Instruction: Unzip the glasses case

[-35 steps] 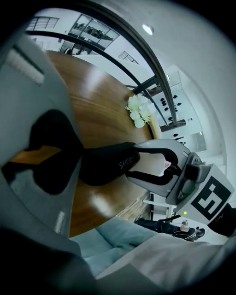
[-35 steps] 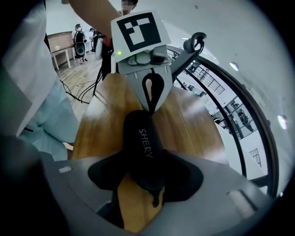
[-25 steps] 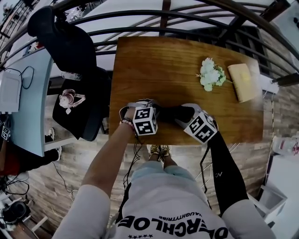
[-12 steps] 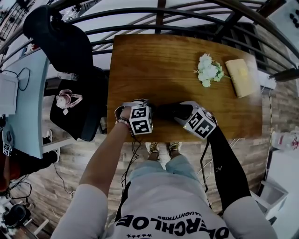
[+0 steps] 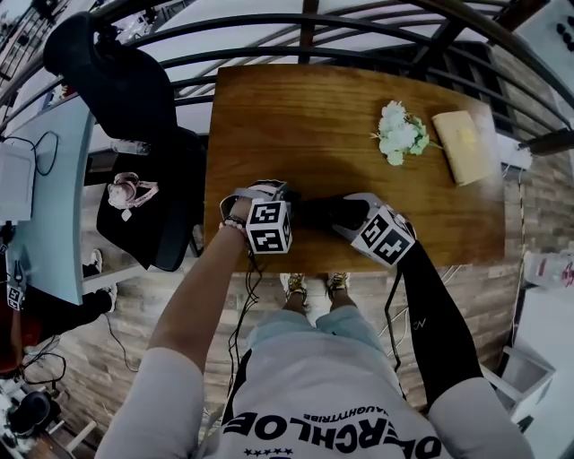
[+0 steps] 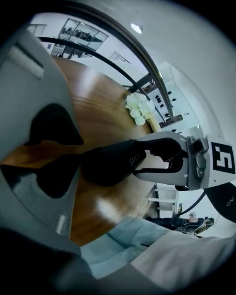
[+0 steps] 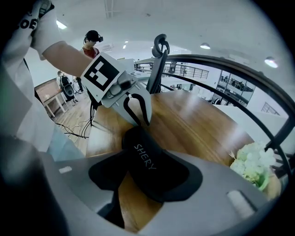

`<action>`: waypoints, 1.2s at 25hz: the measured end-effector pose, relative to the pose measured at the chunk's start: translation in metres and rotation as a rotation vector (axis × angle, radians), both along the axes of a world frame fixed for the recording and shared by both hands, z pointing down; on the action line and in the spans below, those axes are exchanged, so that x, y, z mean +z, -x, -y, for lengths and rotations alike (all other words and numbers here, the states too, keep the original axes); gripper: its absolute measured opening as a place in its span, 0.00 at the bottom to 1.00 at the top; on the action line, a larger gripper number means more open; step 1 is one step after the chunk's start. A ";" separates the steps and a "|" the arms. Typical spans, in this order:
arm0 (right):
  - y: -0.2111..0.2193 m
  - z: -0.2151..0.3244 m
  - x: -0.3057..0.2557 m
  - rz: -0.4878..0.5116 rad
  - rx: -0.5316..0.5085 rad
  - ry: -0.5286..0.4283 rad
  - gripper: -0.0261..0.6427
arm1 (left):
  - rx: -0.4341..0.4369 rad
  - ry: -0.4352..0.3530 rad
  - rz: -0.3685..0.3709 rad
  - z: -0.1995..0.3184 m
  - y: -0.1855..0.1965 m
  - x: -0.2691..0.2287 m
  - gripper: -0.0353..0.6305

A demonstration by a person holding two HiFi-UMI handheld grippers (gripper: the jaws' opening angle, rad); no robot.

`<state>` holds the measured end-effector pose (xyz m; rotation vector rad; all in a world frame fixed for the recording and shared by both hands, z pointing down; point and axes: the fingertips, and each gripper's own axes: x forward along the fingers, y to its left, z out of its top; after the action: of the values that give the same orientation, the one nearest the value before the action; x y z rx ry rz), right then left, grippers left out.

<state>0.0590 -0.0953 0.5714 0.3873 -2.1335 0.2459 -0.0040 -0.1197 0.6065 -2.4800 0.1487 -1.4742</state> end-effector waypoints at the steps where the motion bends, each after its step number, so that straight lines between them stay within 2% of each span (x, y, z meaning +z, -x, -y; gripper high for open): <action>1: 0.000 0.000 0.000 0.001 -0.002 -0.001 0.41 | 0.034 0.009 0.016 -0.001 -0.002 0.002 0.34; 5: -0.003 0.000 0.000 -0.001 -0.015 -0.002 0.40 | 0.183 0.000 0.089 -0.002 -0.011 0.009 0.39; 11: -0.003 0.001 -0.002 -0.010 -0.045 -0.004 0.40 | 0.491 -0.053 0.198 -0.006 -0.019 0.009 0.42; 12: -0.003 0.001 -0.002 -0.012 -0.048 -0.003 0.40 | 0.542 -0.058 0.224 -0.008 -0.019 0.010 0.42; 14: -0.004 0.000 -0.002 -0.013 -0.052 -0.001 0.40 | 0.608 -0.063 0.259 -0.011 -0.019 0.013 0.34; 16: -0.005 0.001 -0.001 -0.011 -0.057 0.001 0.40 | 0.600 -0.049 0.256 -0.009 -0.020 0.013 0.25; 19: -0.005 0.001 -0.001 -0.005 -0.060 0.004 0.40 | 0.511 0.015 0.216 -0.007 -0.020 0.011 0.23; 24: -0.004 0.002 -0.002 -0.004 -0.055 0.005 0.40 | 0.354 0.061 0.128 -0.004 -0.018 0.008 0.22; 30: -0.004 0.003 0.000 -0.011 -0.042 0.024 0.40 | 0.244 0.101 0.068 -0.004 -0.008 0.004 0.22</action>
<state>0.0629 -0.0979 0.5716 0.3291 -2.1238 0.2449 0.0044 -0.1155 0.6108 -2.4170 -0.2381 -1.4907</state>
